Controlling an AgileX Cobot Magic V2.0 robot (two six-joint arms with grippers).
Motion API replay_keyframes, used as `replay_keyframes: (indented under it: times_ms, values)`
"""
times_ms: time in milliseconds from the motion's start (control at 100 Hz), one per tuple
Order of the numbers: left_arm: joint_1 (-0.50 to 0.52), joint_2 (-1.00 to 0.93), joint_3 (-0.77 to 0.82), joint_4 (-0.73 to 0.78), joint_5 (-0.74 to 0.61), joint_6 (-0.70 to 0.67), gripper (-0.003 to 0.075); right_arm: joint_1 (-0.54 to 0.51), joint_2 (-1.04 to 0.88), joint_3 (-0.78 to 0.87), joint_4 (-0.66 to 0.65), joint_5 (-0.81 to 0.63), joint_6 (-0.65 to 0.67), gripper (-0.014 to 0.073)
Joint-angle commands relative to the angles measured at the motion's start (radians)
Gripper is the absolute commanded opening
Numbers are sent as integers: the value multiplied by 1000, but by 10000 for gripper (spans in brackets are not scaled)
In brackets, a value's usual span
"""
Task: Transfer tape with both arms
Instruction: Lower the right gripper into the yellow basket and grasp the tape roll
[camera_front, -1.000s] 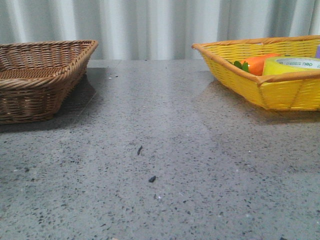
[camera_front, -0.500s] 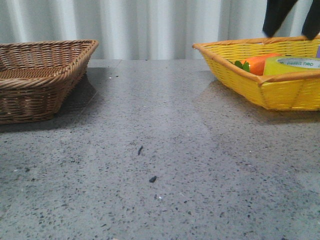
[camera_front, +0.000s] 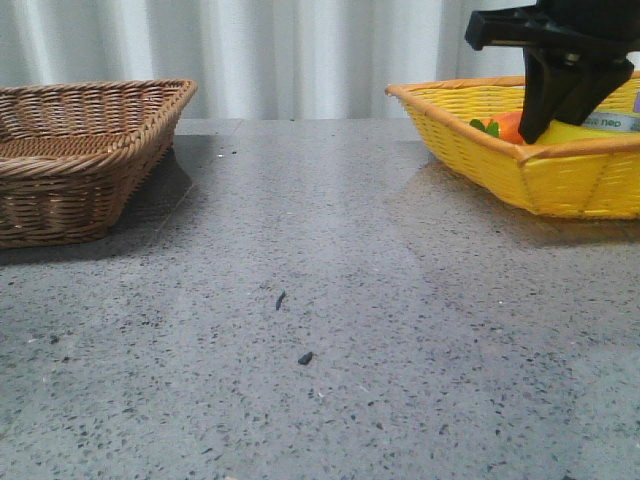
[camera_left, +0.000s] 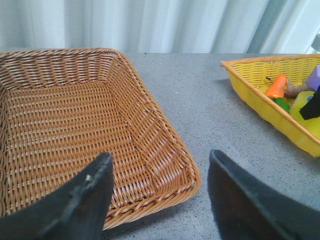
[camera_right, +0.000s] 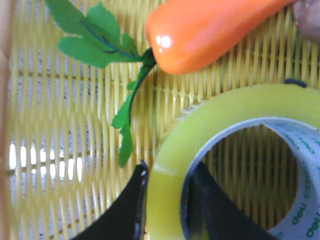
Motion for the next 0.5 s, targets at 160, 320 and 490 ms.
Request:
replay_keyframes:
  times_ms: [160, 320, 490]
  values:
    - [-7, 10, -36, -21, -54, 3, 386, 80, -180, -255, -10, -66, -8, -57]
    - [-7, 10, -36, -21, -69, 3, 386, 188, -177, -496, -10, -60, -8, -57]
    - [-7, 10, -36, -21, -69, 3, 386, 303, -124, -607, -10, -60, -8, -57]
